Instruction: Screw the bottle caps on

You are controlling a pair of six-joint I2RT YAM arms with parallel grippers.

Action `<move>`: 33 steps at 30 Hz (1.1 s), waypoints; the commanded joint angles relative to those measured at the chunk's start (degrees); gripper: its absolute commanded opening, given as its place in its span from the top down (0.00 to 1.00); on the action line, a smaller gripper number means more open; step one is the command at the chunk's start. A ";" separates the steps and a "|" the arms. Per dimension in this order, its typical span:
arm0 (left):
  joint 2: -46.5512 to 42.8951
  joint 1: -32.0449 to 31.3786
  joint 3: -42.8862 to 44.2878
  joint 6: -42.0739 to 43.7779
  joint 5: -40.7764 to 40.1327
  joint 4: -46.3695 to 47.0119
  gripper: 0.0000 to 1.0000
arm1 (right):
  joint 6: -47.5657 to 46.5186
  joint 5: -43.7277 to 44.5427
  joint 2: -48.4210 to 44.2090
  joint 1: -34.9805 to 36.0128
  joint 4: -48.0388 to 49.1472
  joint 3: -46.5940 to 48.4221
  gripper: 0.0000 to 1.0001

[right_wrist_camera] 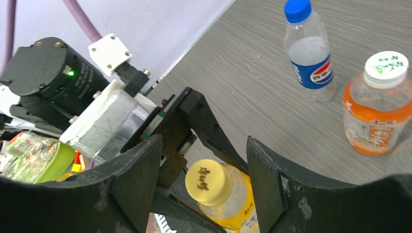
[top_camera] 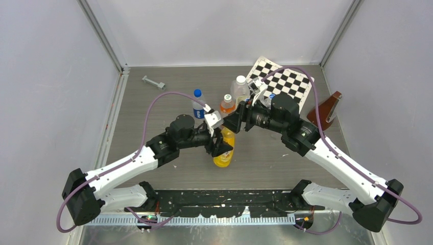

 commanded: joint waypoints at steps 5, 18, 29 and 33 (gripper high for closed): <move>0.11 0.27 3.23 0.41 -1.04 0.59 1.00 | 3.06 -7.26 1.28 0.07 7.01 1.20 0.33; 0.74 0.81 4.64 0.09 -7.35 -3.78 1.00 | 4.84 -8.28 -2.17 0.05 3.91 -0.23 0.35; 1.44 3.23 5.27 -1.65 -9.75 -6.86 1.00 | 4.97 -9.48 -6.90 0.06 -0.22 -1.37 0.35; 1.08 3.52 5.00 -1.66 -9.02 -7.16 1.00 | 2.43 -5.75 -8.48 0.08 -3.09 -1.11 0.35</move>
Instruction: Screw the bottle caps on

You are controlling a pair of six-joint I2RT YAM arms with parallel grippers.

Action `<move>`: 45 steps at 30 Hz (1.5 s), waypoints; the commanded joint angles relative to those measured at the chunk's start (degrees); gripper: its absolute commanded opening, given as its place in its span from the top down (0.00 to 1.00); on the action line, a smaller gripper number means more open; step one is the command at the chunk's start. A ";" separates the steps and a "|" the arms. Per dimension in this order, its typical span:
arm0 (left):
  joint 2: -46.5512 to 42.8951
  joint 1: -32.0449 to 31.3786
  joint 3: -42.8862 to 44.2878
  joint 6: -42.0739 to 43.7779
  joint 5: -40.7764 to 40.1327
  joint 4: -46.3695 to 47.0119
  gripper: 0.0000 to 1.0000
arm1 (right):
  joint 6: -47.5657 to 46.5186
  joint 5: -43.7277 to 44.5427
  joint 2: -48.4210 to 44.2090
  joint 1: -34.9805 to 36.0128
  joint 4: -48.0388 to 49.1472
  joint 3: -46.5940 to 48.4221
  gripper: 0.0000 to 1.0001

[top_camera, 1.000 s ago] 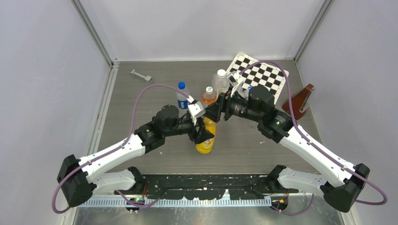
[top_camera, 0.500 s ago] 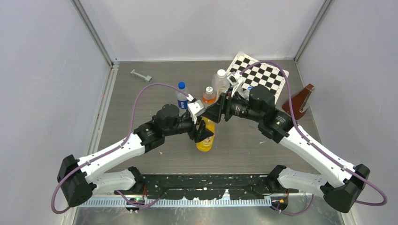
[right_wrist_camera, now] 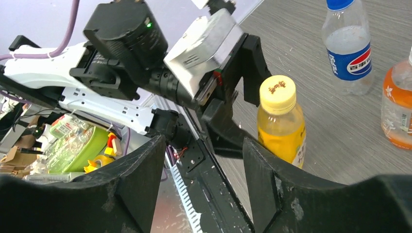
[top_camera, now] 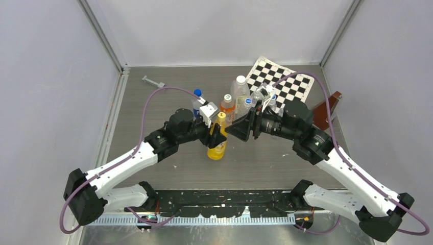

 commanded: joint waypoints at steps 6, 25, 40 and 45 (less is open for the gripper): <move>-1.82 1.21 1.86 3.20 3.53 -3.27 1.00 | -11.00 5.59 -3.67 0.28 -9.04 2.57 0.36; 1.32 1.25 12.77 23.10 22.07 -27.20 1.00 | -49.17 -13.62 10.02 -0.29 -35.65 21.00 0.41; 2.02 1.23 13.58 23.87 24.40 -27.44 1.00 | -52.06 -21.69 18.01 -0.34 -36.47 26.58 0.50; 2.51 1.21 13.97 23.96 24.70 -27.52 1.00 | -52.31 -22.85 20.13 -0.29 -37.63 28.01 0.53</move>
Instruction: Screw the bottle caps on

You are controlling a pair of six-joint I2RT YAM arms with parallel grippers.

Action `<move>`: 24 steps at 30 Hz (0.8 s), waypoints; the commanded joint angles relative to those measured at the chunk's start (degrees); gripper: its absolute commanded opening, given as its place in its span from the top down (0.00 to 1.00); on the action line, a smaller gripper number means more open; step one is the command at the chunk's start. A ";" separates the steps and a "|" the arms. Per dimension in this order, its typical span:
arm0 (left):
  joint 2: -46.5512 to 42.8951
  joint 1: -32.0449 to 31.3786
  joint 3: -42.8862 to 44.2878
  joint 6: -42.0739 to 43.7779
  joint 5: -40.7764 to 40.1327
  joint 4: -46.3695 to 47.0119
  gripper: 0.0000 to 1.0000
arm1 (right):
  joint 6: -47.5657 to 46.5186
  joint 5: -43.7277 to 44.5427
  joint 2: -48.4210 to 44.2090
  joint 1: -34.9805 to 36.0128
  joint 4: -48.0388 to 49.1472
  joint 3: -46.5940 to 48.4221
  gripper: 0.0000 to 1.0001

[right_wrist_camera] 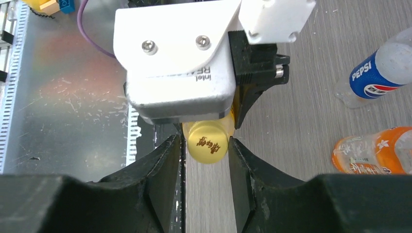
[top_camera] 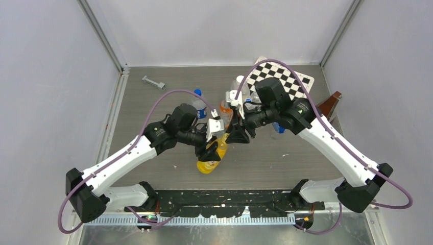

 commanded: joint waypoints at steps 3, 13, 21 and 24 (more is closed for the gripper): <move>0.45 0.21 3.01 1.05 2.18 0.10 1.00 | -1.72 -2.69 2.56 -0.16 -2.42 4.12 0.56; 0.10 0.27 3.23 0.53 -4.49 1.23 1.00 | 2.97 -1.06 4.10 -0.16 -2.67 4.51 0.86; -1.79 -4.82 2.01 4.24 -33.35 6.54 1.00 | 49.31 30.45 5.96 -0.20 7.22 -1.09 0.99; -2.63 -9.78 -0.28 8.72 -47.24 9.73 1.00 | 68.87 35.38 5.39 -0.16 9.01 -4.78 0.99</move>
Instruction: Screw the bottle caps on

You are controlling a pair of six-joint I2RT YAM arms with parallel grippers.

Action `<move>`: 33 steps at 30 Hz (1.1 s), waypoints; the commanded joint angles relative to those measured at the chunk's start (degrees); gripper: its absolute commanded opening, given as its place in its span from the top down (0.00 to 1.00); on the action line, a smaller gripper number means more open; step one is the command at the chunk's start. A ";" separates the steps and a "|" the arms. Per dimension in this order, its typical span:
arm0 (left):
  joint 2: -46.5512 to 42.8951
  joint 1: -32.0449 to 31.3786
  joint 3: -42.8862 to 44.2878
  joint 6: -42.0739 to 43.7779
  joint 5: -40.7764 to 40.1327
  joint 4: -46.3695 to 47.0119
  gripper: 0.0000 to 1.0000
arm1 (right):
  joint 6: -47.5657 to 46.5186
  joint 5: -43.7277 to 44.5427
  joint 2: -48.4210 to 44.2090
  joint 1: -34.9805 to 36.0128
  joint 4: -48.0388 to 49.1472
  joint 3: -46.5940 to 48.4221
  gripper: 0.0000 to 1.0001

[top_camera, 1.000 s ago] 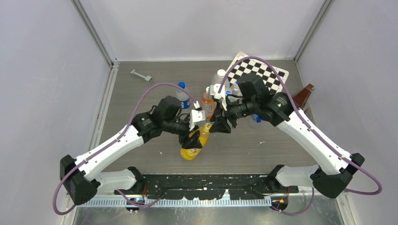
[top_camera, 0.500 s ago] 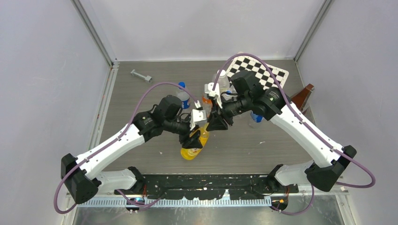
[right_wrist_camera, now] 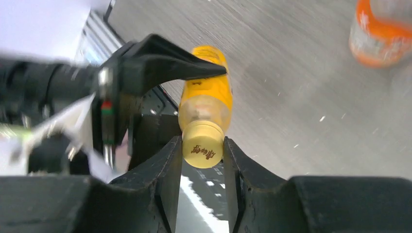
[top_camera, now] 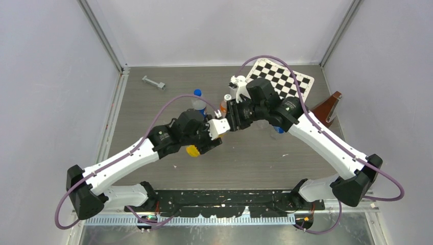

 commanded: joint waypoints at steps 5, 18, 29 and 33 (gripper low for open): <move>-3.89 -7.82 -3.34 7.71 -24.98 11.04 1.00 | 45.98 12.00 -4.71 0.01 14.67 -12.05 0.99; -0.55 -1.72 2.18 8.32 3.17 -7.53 1.00 | -13.13 0.90 -23.52 0.01 17.68 -19.30 0.45; 6.32 -1.16 9.45 10.80 16.52 -16.71 1.00 | -57.22 -12.65 -26.22 -0.01 9.79 -22.50 0.40; 7.00 -1.16 10.23 10.99 18.01 -16.82 1.00 | -62.06 -18.00 -22.01 0.04 5.95 -17.98 0.40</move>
